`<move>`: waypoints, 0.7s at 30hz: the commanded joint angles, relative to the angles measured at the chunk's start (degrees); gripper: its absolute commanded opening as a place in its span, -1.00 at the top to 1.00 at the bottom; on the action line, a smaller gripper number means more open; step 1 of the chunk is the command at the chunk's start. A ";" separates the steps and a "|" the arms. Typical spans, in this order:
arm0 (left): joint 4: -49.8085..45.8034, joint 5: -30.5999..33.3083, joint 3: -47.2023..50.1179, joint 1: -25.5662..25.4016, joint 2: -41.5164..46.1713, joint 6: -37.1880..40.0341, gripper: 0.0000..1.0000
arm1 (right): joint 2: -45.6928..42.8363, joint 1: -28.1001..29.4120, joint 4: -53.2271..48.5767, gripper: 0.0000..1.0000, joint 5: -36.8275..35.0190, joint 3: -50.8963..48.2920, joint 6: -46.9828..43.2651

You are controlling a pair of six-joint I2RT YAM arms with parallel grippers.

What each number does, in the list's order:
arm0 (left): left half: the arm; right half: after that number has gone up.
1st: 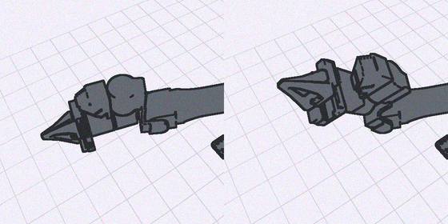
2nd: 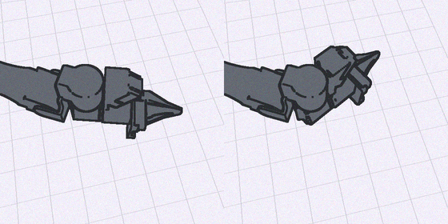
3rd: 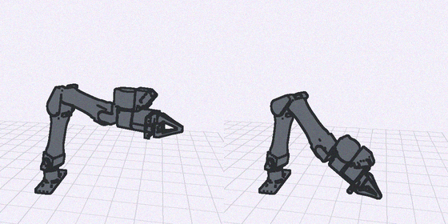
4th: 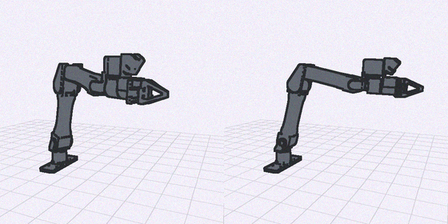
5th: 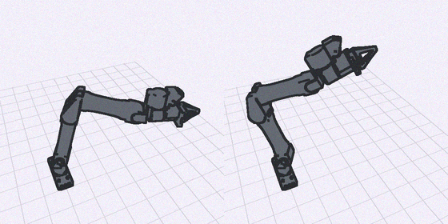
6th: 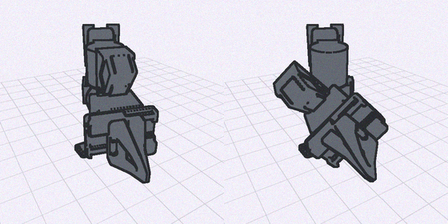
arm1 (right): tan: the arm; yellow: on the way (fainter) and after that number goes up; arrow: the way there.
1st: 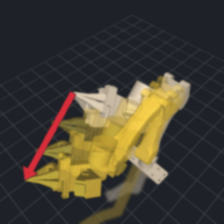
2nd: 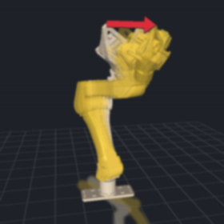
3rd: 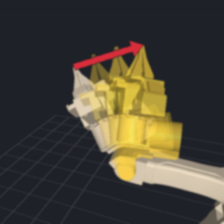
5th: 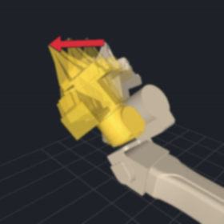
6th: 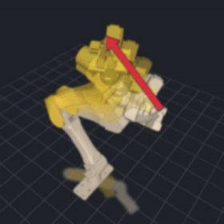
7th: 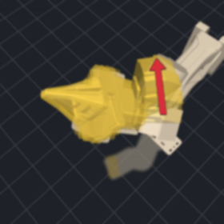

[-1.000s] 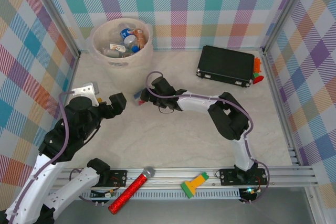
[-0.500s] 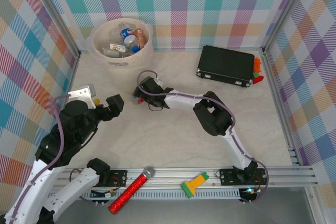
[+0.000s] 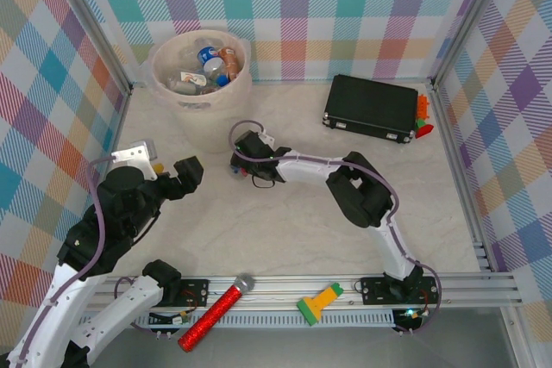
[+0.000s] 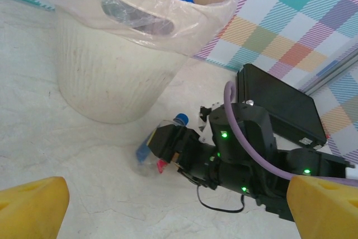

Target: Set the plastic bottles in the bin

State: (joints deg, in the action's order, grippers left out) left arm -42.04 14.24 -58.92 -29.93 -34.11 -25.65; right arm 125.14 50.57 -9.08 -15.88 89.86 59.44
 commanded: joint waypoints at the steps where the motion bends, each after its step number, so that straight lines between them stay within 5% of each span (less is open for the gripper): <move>1: 0.38 0.09 0.73 -0.48 0.54 0.62 -0.99 | -1.30 -2.15 -9.07 -0.38 -1.30 -4.71 -6.86; 13: 0.92 -0.44 0.93 -0.46 -0.15 -0.16 -0.99 | -2.20 -4.07 -9.88 -0.55 5.19 -6.05 -13.17; 21: 0.18 -0.19 0.47 -0.47 -0.17 -0.12 -0.99 | -4.97 -3.90 -5.18 -0.20 4.82 -9.37 -11.54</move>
State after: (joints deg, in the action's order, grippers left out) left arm -41.93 14.11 -58.30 -29.93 -34.41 -25.69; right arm 120.51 45.91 -14.63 -13.34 82.96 47.46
